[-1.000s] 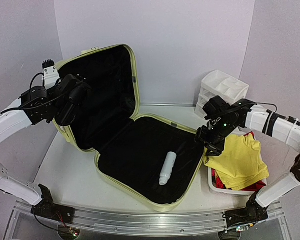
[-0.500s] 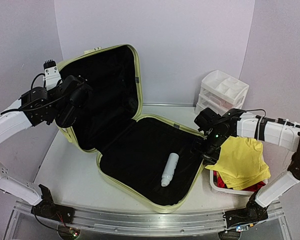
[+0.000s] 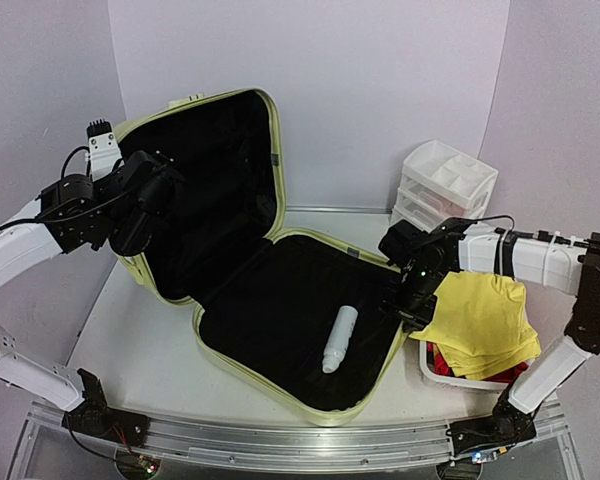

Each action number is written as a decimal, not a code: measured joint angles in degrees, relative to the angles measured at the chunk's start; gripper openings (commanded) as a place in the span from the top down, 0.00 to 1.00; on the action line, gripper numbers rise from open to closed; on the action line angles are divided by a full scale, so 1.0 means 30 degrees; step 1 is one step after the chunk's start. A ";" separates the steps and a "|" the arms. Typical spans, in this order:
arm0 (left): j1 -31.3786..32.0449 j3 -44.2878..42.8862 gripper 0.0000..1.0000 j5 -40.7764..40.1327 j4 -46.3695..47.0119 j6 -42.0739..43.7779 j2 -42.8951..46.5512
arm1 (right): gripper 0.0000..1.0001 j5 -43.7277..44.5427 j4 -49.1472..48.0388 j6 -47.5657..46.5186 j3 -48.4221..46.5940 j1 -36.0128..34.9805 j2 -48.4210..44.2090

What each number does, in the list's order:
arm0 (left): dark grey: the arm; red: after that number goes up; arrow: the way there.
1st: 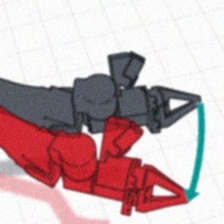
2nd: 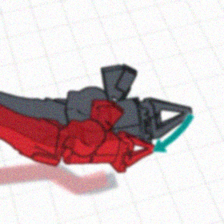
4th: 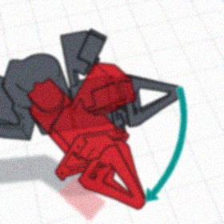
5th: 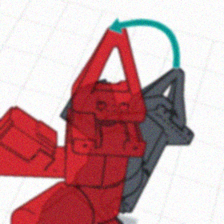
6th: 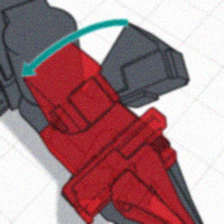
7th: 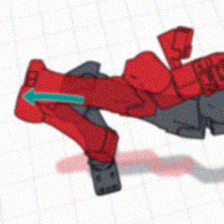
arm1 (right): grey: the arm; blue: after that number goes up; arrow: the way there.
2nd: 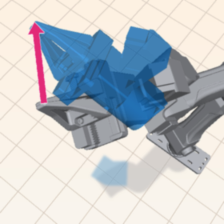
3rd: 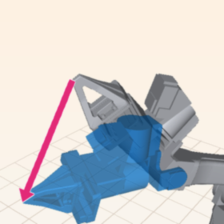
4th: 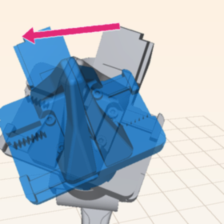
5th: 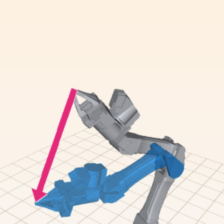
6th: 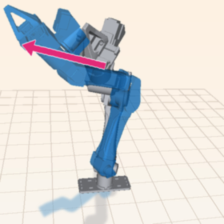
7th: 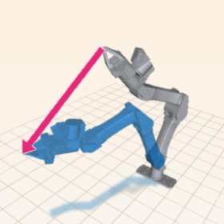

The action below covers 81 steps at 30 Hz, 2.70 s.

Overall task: Open, take out, and arrange the luggage
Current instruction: Move the opened luggage to the center of the board.

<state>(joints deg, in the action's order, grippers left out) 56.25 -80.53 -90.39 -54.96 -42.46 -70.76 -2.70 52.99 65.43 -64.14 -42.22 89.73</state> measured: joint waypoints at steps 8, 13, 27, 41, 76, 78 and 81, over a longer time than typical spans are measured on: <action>0.0022 0.0000 1.00 0.0000 0.0022 0.0138 0.0000 | 0.48 0.0051 0.1348 0.0138 -0.2244 -0.0160 0.2055; 0.0022 0.0000 1.00 0.0073 0.0000 -0.0066 -0.0007 | 0.48 0.0168 0.1399 0.0175 -0.3344 -0.0211 0.3038; 0.0022 0.0896 0.95 0.0102 -0.0036 -0.0940 0.0546 | 0.48 0.0852 0.0729 0.0138 -0.4350 -0.0233 0.3949; 0.0022 0.1778 0.89 0.0539 -0.0554 -0.2484 0.1421 | 0.42 0.2353 -0.1304 -0.0255 -0.4350 -0.0233 0.4167; 0.0459 0.2135 0.07 1.5314 0.1668 -0.6266 -0.0466 | 0.36 0.1821 -0.8167 -0.1880 -0.3402 0.0816 0.4634; -0.0794 0.2652 0.01 1.6291 0.1712 -0.5836 0.0058 | 0.36 0.1792 -0.8160 -0.1982 -0.3402 0.0823 0.4634; -0.2973 0.3789 0.00 1.8163 0.1676 -0.5166 0.1144 | 0.36 0.1741 -0.8153 -0.2200 -0.3402 0.0831 0.4626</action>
<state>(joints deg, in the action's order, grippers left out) 47.33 -69.17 -35.90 -49.93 -57.95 -67.33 2.52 28.53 58.83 -74.35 -39.72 103.61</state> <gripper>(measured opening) 0.991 0.645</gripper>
